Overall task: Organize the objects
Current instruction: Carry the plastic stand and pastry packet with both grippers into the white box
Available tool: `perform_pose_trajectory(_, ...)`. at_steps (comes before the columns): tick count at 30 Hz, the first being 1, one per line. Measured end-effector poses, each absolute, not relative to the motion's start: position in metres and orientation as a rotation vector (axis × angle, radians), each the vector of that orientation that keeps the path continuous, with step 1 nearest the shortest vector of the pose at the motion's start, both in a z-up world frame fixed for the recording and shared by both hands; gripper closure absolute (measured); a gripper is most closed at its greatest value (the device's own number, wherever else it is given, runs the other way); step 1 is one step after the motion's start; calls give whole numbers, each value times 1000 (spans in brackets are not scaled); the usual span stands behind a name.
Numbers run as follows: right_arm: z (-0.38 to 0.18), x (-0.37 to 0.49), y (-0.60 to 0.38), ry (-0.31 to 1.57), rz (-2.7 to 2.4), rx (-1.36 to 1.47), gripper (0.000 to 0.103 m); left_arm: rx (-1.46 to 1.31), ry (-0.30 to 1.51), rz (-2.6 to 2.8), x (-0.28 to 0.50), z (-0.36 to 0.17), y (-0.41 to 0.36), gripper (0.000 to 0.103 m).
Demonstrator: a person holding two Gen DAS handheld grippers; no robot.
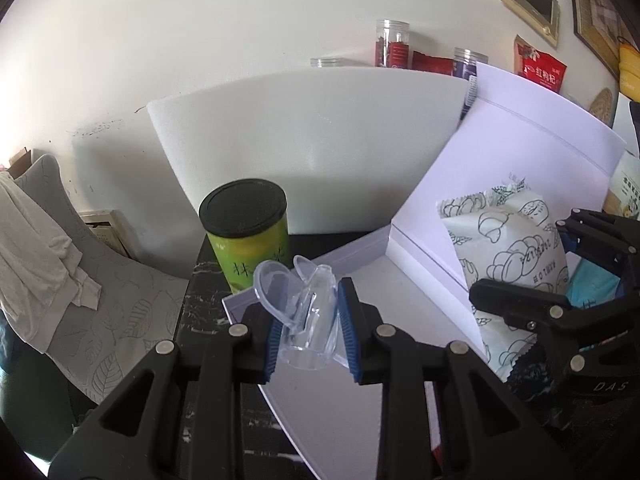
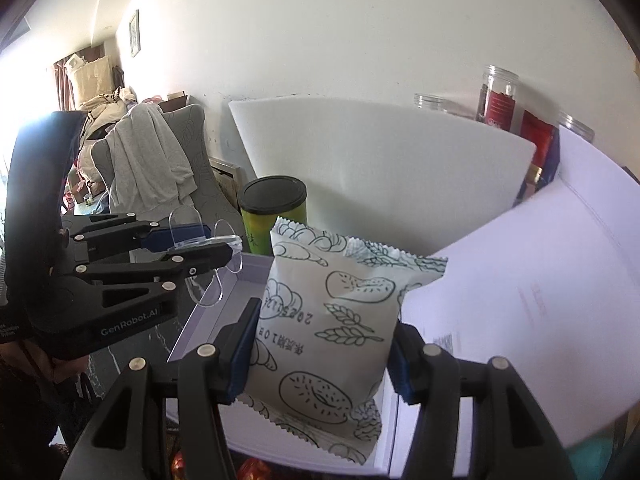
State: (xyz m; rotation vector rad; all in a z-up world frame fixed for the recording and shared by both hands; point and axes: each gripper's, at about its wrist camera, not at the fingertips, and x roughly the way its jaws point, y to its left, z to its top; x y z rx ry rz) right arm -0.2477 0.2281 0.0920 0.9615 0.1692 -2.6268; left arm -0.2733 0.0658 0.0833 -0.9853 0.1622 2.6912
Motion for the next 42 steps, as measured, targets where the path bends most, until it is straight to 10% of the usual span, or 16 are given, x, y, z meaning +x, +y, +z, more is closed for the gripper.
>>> perform_pose_trajectory(42,8,-336,221,161,-2522,1262,49,-1351,242,2613,-362,-3,86,78)
